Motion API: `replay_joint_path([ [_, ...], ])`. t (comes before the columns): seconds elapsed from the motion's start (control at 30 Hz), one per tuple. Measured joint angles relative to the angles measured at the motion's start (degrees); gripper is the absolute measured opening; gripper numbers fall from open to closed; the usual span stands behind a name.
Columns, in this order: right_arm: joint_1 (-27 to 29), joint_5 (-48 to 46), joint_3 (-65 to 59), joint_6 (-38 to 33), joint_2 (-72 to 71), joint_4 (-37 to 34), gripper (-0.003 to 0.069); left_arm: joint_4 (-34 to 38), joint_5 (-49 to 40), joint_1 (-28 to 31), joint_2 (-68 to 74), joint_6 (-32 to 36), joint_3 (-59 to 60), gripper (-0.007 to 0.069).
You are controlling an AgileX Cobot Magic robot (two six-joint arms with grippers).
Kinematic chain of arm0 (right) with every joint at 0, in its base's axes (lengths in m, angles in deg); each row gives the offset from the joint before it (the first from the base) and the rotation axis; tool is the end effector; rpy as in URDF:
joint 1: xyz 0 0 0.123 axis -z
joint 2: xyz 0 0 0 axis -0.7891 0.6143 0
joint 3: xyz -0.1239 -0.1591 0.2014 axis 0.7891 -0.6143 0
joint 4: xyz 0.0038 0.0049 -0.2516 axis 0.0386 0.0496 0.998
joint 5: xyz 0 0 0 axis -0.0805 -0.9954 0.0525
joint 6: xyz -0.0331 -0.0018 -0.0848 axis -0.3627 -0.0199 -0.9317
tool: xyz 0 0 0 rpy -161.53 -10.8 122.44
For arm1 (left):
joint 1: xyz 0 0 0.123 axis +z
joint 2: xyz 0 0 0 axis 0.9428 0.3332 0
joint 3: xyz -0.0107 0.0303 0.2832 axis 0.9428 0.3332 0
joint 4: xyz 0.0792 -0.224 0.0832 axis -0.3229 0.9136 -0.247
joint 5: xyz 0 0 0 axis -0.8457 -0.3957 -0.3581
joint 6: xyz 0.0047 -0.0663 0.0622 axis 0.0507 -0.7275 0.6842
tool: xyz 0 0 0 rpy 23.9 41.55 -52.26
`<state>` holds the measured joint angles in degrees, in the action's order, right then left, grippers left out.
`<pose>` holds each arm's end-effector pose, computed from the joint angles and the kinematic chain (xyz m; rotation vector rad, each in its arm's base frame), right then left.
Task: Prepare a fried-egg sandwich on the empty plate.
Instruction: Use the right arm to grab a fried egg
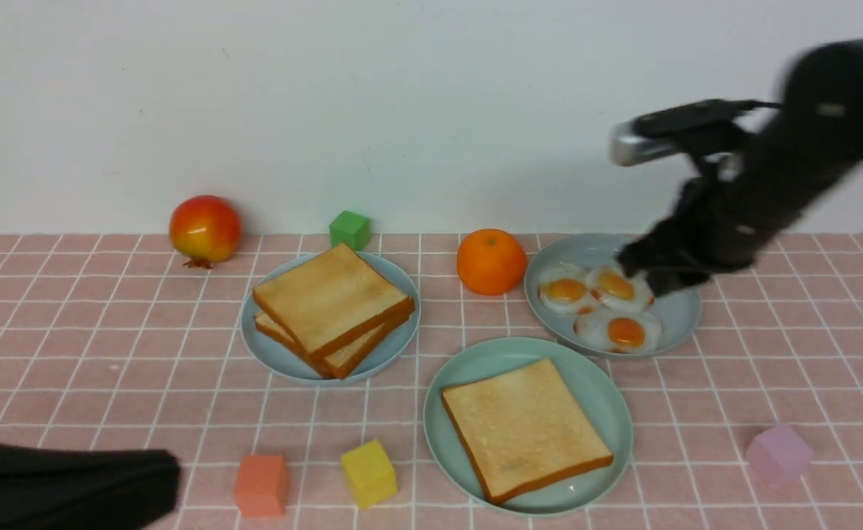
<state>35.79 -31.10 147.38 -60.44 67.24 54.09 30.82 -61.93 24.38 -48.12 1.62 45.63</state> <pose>0.3800 0.1147 0.2683 -0.5786 2.6208 0.0930 0.0570 -0.0698 0.3610 0.6182 1.7625 -0.7766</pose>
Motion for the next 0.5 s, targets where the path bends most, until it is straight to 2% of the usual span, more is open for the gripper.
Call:
replay_joint_path([
  [0.1, -0.1, -1.8, 5.9, -0.3, 6.8, 2.2, 0.0293, -0.1, 0.9, 0.0, -1.8, -0.2, 0.1, 0.0013],
  [0.13, -0.3, -2.7, 9.2, -0.9, 10.5, 4.3, 0.0341, -0.1, 1.0, 0.0, -2.2, -0.3, 0.1, 0.0013],
  [0.23, -1.0, -2.9, 13.6, -2.7, 15.7, 7.9, 0.0419, -0.3, 0.8, 0.0, -2.3, -0.4, 0.1, 0.0013],
  [0.4, -1.1, -1.6, 16.7, -6.3, 20.4, 9.7, 0.0463, -1.0, 0.7, 0.0, -2.2, -0.5, 0.1, 0.0013],
  [0.5, -1.1, -0.2, 17.0, -8.4, 21.7, 9.7, 0.0466, -1.9, 0.7, 0.0, -2.2, -0.5, 0.1, 0.0013],
])
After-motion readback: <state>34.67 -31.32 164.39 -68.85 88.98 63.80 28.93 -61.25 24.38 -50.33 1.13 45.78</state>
